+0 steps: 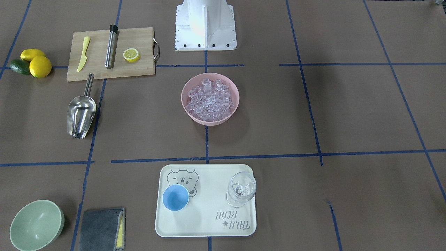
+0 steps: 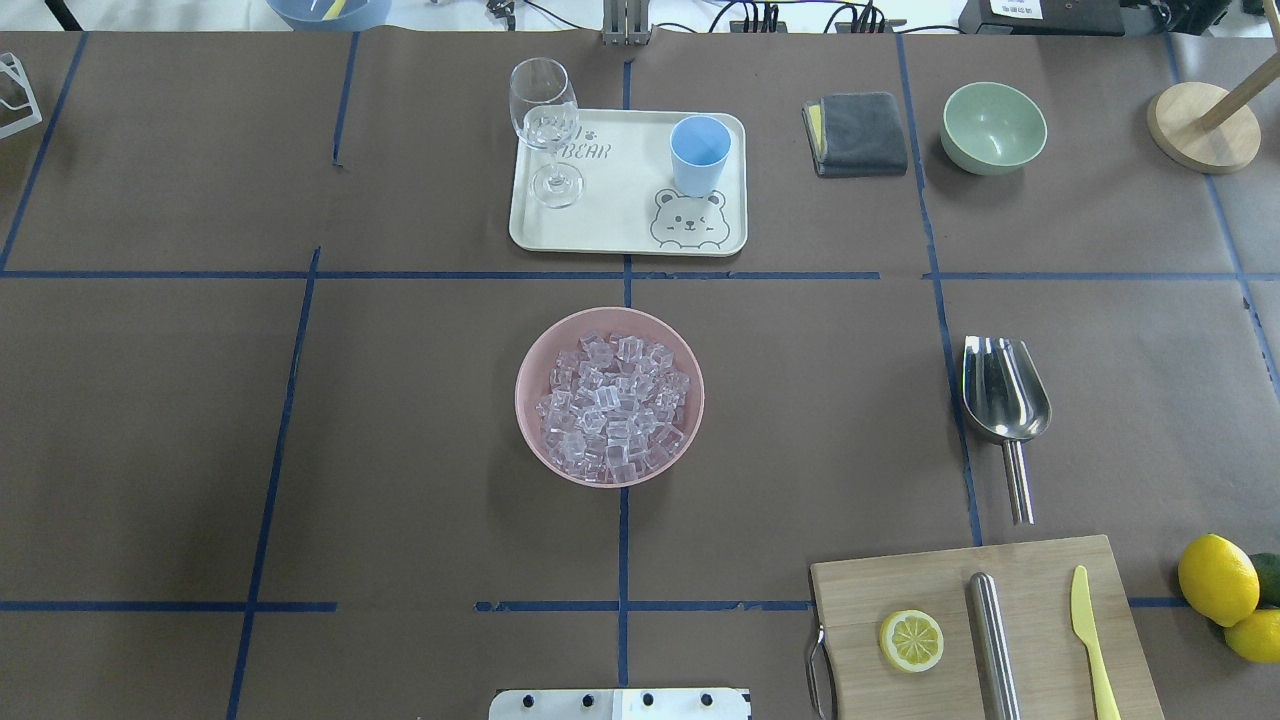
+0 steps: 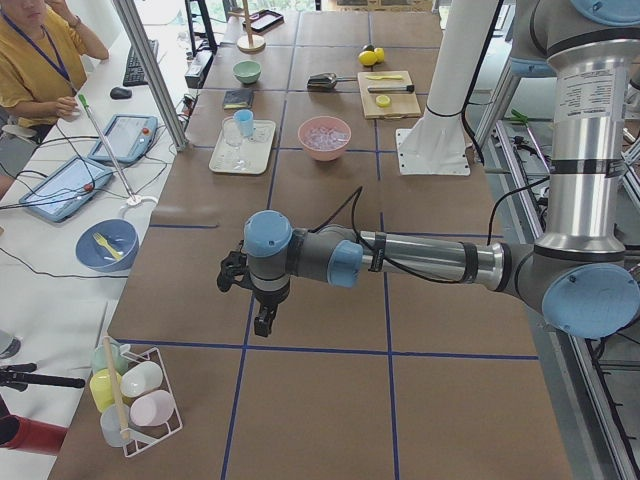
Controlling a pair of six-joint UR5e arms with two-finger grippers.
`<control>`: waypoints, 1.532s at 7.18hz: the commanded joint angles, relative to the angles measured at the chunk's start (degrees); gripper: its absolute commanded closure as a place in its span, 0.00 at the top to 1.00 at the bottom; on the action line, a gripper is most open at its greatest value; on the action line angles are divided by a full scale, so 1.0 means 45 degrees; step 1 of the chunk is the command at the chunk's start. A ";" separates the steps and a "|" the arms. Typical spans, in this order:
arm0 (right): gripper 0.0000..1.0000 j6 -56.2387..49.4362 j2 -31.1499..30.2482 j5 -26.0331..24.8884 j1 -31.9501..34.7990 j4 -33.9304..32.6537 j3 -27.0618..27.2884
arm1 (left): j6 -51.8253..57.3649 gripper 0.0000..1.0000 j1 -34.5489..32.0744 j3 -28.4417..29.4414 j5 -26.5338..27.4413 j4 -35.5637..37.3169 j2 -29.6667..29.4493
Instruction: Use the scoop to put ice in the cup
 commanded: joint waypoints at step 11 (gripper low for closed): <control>1.00 -0.1461 0.0104 0.0163 -0.0059 0.0745 0.0150 | -0.0029 1.00 0.0017 0.0011 -0.1083 -0.1192 -0.1021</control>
